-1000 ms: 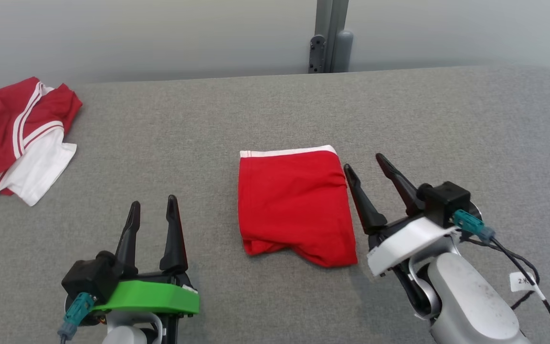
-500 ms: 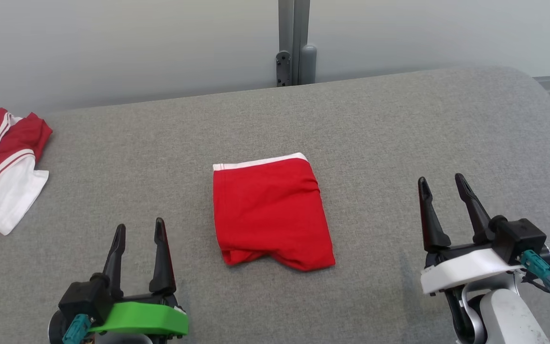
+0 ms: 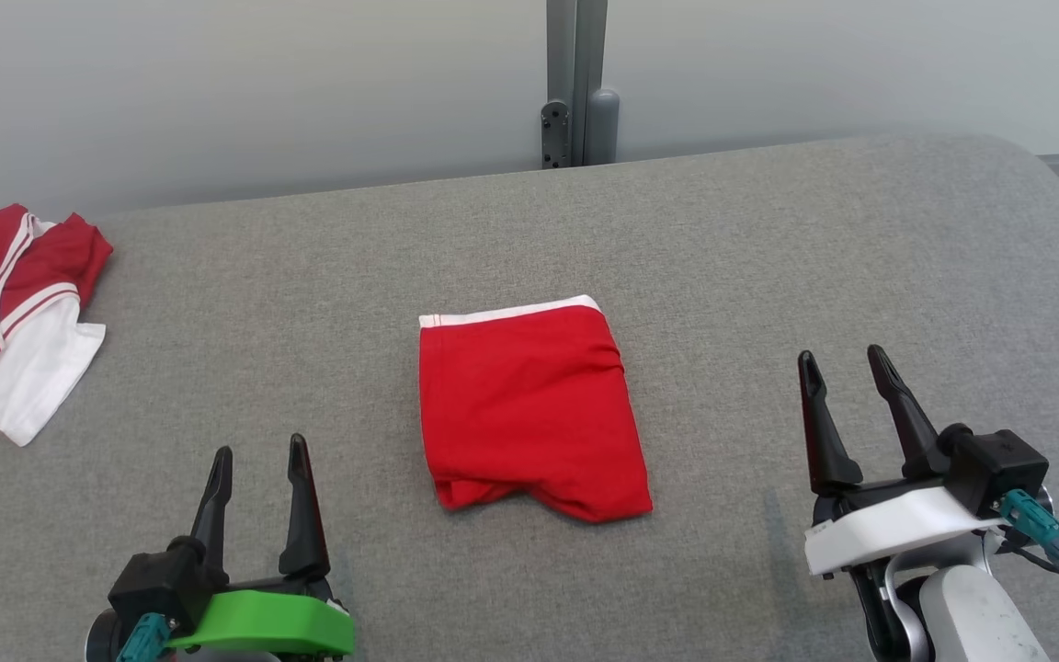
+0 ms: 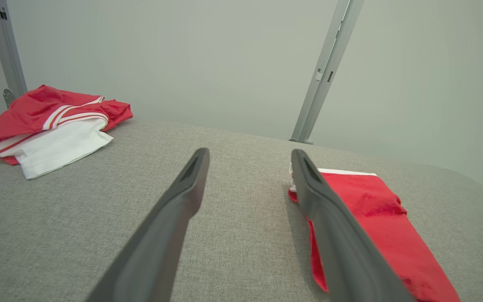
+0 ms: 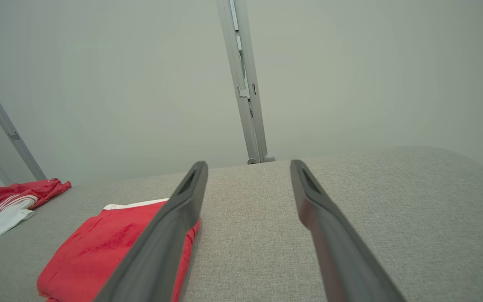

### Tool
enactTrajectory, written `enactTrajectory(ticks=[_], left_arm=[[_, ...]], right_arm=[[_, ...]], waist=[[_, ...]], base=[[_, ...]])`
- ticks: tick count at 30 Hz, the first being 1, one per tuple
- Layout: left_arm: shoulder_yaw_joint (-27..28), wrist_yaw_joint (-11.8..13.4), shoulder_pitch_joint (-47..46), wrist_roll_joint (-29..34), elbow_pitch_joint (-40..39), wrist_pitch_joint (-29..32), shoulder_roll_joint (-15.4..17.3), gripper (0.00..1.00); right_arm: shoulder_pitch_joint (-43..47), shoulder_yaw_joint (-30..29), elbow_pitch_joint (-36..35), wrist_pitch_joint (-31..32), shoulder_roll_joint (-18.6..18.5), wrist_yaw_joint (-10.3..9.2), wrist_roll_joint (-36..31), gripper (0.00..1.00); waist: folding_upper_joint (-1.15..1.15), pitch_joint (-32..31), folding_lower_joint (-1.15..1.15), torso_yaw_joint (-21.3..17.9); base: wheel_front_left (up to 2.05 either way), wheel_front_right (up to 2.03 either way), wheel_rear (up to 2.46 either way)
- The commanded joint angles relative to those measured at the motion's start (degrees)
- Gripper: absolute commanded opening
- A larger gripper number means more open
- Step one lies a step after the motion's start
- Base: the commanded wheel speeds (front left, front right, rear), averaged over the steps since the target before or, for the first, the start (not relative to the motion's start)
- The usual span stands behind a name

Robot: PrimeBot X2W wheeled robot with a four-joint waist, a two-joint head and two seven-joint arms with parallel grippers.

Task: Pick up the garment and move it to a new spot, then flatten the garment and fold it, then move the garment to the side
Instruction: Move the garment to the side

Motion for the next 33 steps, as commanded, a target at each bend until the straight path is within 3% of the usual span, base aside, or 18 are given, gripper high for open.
enactTrajectory(ticks=[1,16,21,33], left_arm=[[0.2,-0.3,0.3,0.9,0.1,0.0,0.0,1.0],[0.1,-0.3,-0.5,0.9,0.4,0.0,-0.3,1.0],[-0.2,-0.4,-1.6,0.8,0.1,0.0,-0.4,1.0],[-2.4,-0.3,-5.0,-0.7,0.2,0.0,-0.4,1.0]], right_arm=[[0.2,0.1,0.1,-0.2,0.0,0.0,0.2,1.0],[-1.1,-0.3,1.6,0.0,0.0,0.0,-1.3,1.0],[-6.0,3.0,4.8,8.5,-1.7,0.0,1.0,1.0],[-21.4,16.5,13.3,35.0,-11.2,0.01,21.0,1.0]], waist=[[0.0,0.0,0.0,0.1],[0.0,0.7,0.0,0.7],[0.0,2.0,0.0,1.4],[0.0,6.4,0.0,6.2]], base=[[0.0,0.0,0.0],[0.0,0.0,0.0],[0.0,0.0,0.0],[0.0,0.0,0.0]])
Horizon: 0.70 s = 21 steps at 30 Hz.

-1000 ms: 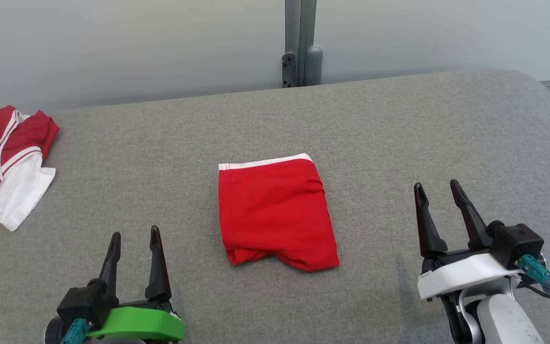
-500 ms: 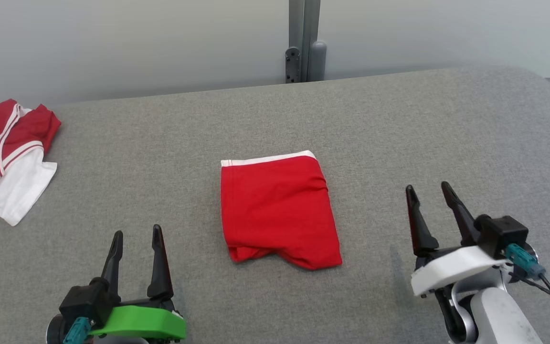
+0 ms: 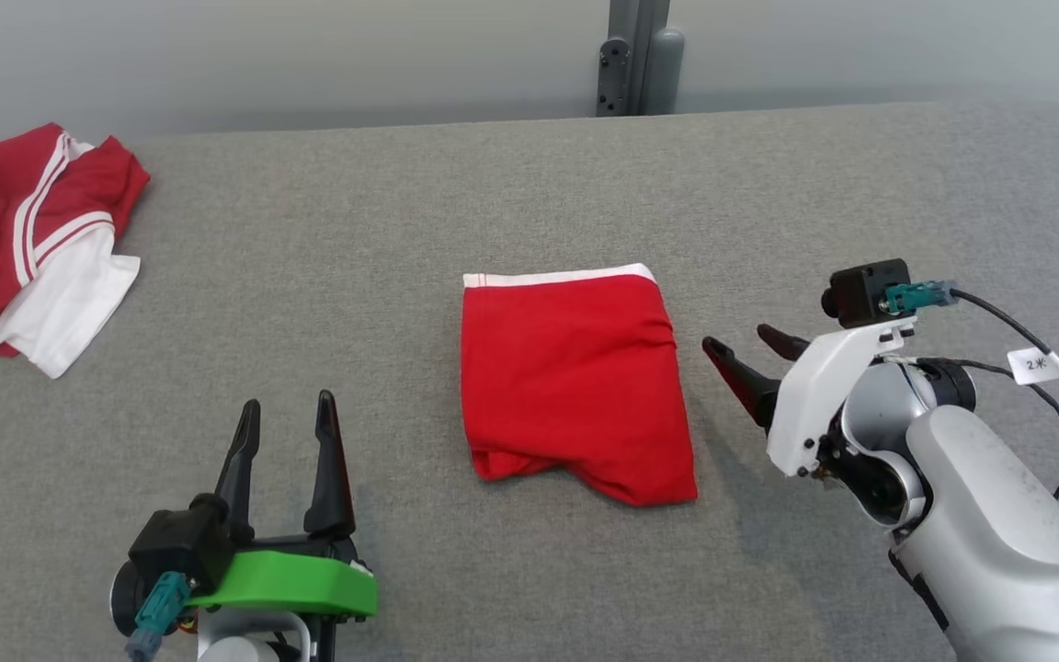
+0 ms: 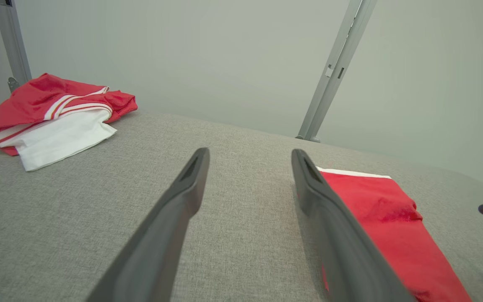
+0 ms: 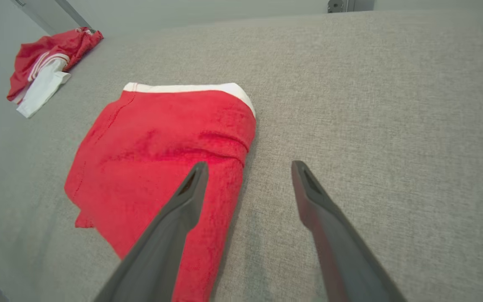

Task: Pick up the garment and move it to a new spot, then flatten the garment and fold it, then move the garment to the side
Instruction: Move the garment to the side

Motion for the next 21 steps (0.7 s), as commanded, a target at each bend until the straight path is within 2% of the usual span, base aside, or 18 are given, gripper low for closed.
enactTrajectory(ticks=[1,6,10,16,18,19,20,21], left_arm=[[-0.2,0.2,-1.2,-0.2,-0.1,0.0,0.1,1.0],[-0.6,0.5,-2.1,-0.6,-0.3,0.0,0.1,1.0],[-1.0,0.8,-2.6,-0.7,-0.6,0.0,0.1,1.0],[-0.9,0.9,-2.9,-1.0,-0.6,0.0,0.1,1.0],[-0.8,1.0,-2.9,-0.9,-0.6,0.0,0.1,1.0],[-0.8,1.1,-2.9,-0.9,-0.7,0.0,0.1,1.0],[-0.7,1.0,-2.9,-0.7,-0.9,0.0,0.1,1.0],[-0.8,1.0,-2.9,-0.5,-1.0,0.0,0.1,1.0]], right_arm=[[-1.3,0.7,1.1,1.3,-1.0,0.01,1.3,1.0],[-4.3,2.9,6.3,3.4,-2.3,0.02,5.1,1.0],[-6.1,4.6,9.9,3.9,-1.9,0.02,7.8,1.0],[-8.3,8.1,13.7,4.3,-2.2,0.02,10.6,1.0],[-8.7,9.1,14.1,3.7,-2.5,0.02,11.3,0.38],[-8.9,9.7,14.2,3.4,-2.7,0.02,11.6,0.23],[-9.3,10.3,14.2,3.0,-2.9,0.02,11.9,0.0],[-9.7,10.7,14.1,2.5,-3.1,0.02,12.2,0.0]], waist=[[0.0,1.8,0.0,2.3],[0.0,3.5,0.0,5.3],[0.0,4.8,0.0,7.2],[0.0,5.5,0.0,8.5],[0.0,5.5,0.0,8.5],[0.0,5.4,0.0,8.4],[0.0,5.4,0.0,8.2],[0.0,5.4,0.0,8.0]], base=[[0.0,0.0,0.0],[0.0,0.0,0.0],[0.0,0.0,0.0],[0.0,0.0,0.0],[0.0,0.0,0.0],[0.0,0.0,0.0],[0.0,0.0,0.0],[0.0,0.0,0.0]])
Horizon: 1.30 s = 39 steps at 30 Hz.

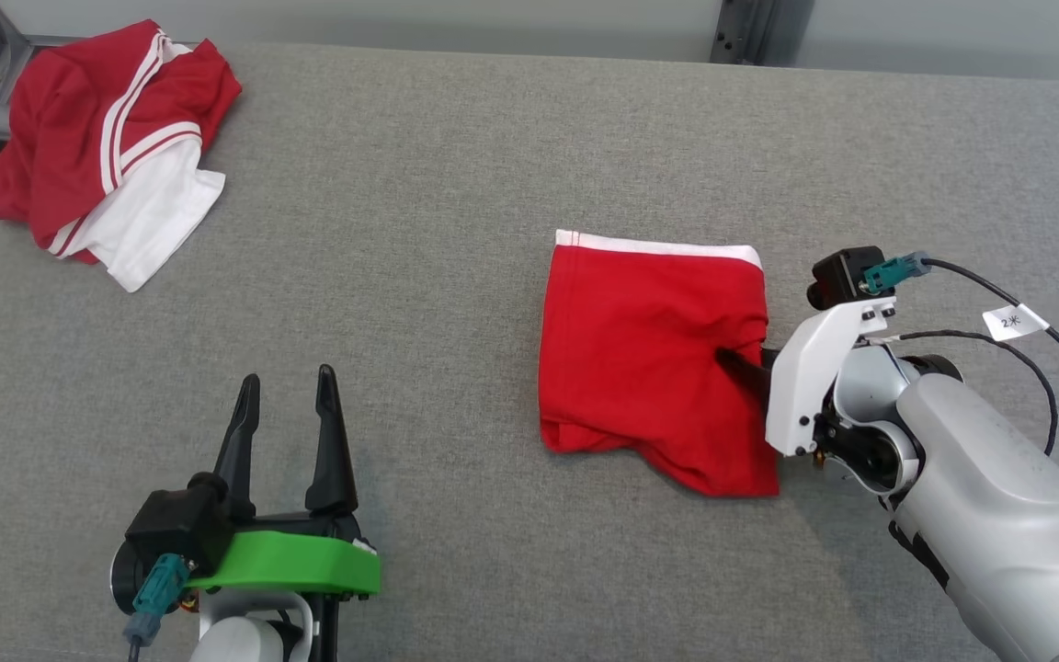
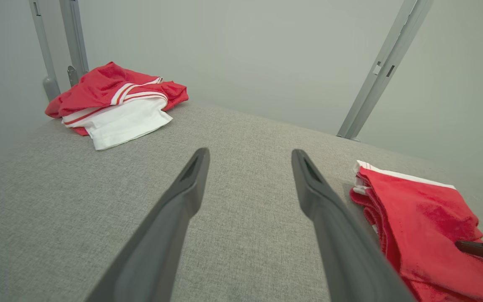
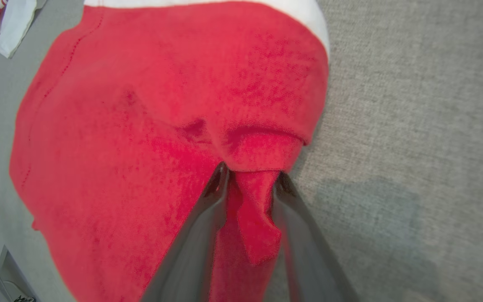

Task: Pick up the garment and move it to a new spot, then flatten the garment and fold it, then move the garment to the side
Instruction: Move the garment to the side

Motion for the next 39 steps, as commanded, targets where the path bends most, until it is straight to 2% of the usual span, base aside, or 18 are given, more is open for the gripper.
enactTrajectory(ticks=[1,6,10,20,27,33,39], left_arm=[[0.0,-0.2,-0.8,0.4,-0.2,0.0,0.1,1.0],[-0.4,-0.7,-1.1,1.8,-0.7,0.0,0.1,1.0],[-0.9,-1.4,-1.4,3.0,-1.0,0.0,0.1,1.0],[-2.4,-3.3,-3.6,6.1,-1.1,0.0,0.4,1.0],[-3.9,-3.9,-5.3,7.7,-1.6,0.8,1.7,1.0],[-4.9,-4.0,-6.2,8.9,-3.8,2.4,3.0,1.0],[-5.8,-4.1,-7.0,9.3,-5.8,3.9,3.3,1.0]], right_arm=[[-0.8,0.5,0.2,-0.9,-0.5,0.02,0.6,0.0],[-2.2,2.0,-0.2,-4.2,-2.3,0.01,1.0,0.0],[-3.6,3.3,-0.5,-5.8,-4.7,0.01,0.7,0.0],[-8.8,3.5,0.4,-8.8,-8.3,0.01,-0.1,0.0],[-10.9,3.8,1.2,-11.5,-7.4,0.01,1.3,0.0],[-12.0,4.5,2.4,-14.0,-6.6,0.01,2.1,0.0],[-13.9,5.3,3.9,-16.1,-7.2,0.01,2.1,0.0]], waist=[[0.0,-0.1,0.0,-0.6],[0.0,0.1,0.0,-3.0],[0.0,0.6,0.0,-6.7],[0.0,4.9,0.0,-20.7],[0.0,8.0,0.0,-28.9],[0.0,9.9,0.0,-32.7],[0.0,11.1,0.0,-32.8]], base=[[0.0,0.0,0.0],[0.0,0.0,0.0],[0.0,0.0,0.0],[0.0,0.0,0.0],[0.0,0.0,0.0],[0.0,0.0,0.0],[0.0,0.0,0.0]])
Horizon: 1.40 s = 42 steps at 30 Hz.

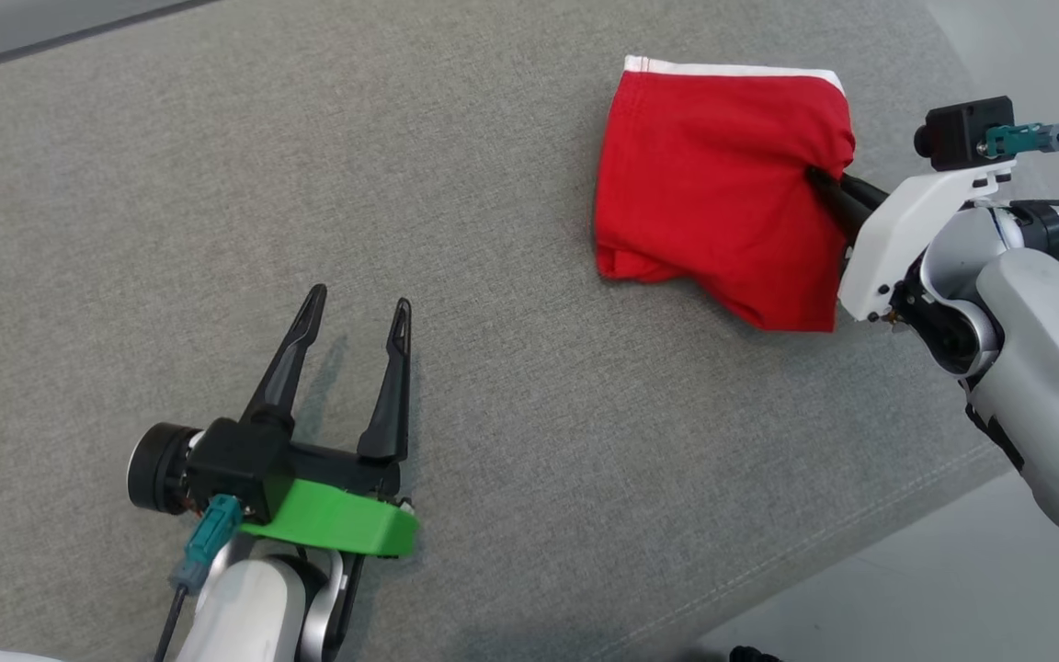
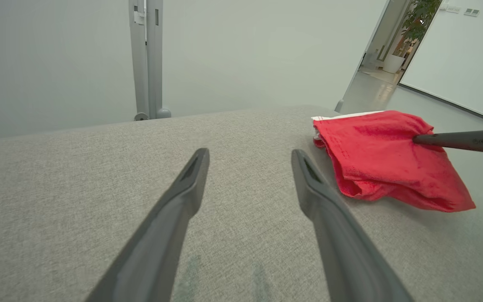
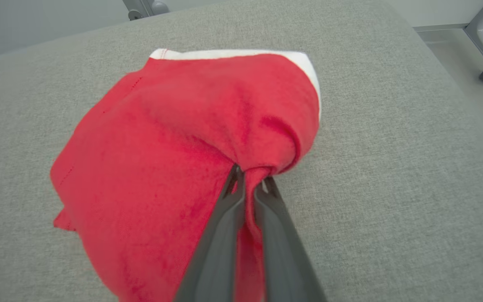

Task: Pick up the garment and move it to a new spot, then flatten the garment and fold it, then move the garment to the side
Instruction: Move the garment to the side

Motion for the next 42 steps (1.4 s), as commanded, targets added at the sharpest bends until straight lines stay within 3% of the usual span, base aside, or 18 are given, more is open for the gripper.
enactTrajectory(ticks=[1,7,17,25,26,27,28,35,42], left_arm=[[-0.1,-0.1,-1.0,0.6,-0.6,0.1,0.5,1.0],[-0.4,0.3,-1.7,0.7,-3.4,0.5,0.8,1.0],[-1.4,0.7,-2.6,1.1,-8.5,1.2,1.0,1.0],[-1.9,0.9,-2.8,1.1,-9.9,1.2,1.3,1.0],[-2.0,0.9,-2.9,1.1,-10.0,1.1,1.4,1.0],[-2.0,0.9,-3.0,1.1,-10.0,1.1,1.4,1.0],[-2.0,0.9,-3.0,1.1,-10.0,1.1,1.4,1.0],[-2.3,1.2,-3.2,1.0,-10.1,1.3,1.6,1.0],[-2.2,1.6,-2.8,0.4,-9.7,1.5,1.9,1.0]], right_arm=[[-1.6,0.2,0.5,-0.8,-0.3,0.0,-0.4,0.0],[-6.4,0.3,4.5,-2.6,-2.4,0.0,-2.5,0.0],[-14.1,-0.4,15.1,-3.7,-9.3,-0.01,-6.3,0.0],[-18.8,0.4,21.4,-6.8,-11.9,-0.01,-11.0,0.01],[-19.4,0.6,22.2,-7.6,-11.9,-0.01,-11.9,0.36],[-19.7,0.8,23.1,-8.4,-11.6,-0.01,-12.8,0.85],[-20.0,1.0,24.1,-9.1,-11.2,-0.01,-13.4,1.0],[-20.7,-0.3,30.1,-13.5,-9.5,-0.01,-15.7,1.0],[-19.2,-0.3,31.1,-16.6,-7.2,-0.01,-15.1,1.0]], waist=[[0.0,2.3,0.0,-1.0],[0.0,4.1,0.0,2.3],[0.0,7.9,0.0,10.4],[0.0,10.3,0.0,13.1],[0.0,10.4,0.0,13.2],[0.0,10.5,0.0,13.3],[0.0,10.6,0.0,13.3],[0.0,10.4,0.0,12.6],[0.0,8.5,0.0,11.6]], base=[[0.0,0.0,0.0],[0.0,0.0,0.0],[0.0,0.0,0.0],[0.0,0.0,0.0],[0.0,0.0,0.0],[0.0,0.0,0.0],[0.0,0.0,0.0],[0.0,0.0,0.0],[0.0,0.0,0.0]])
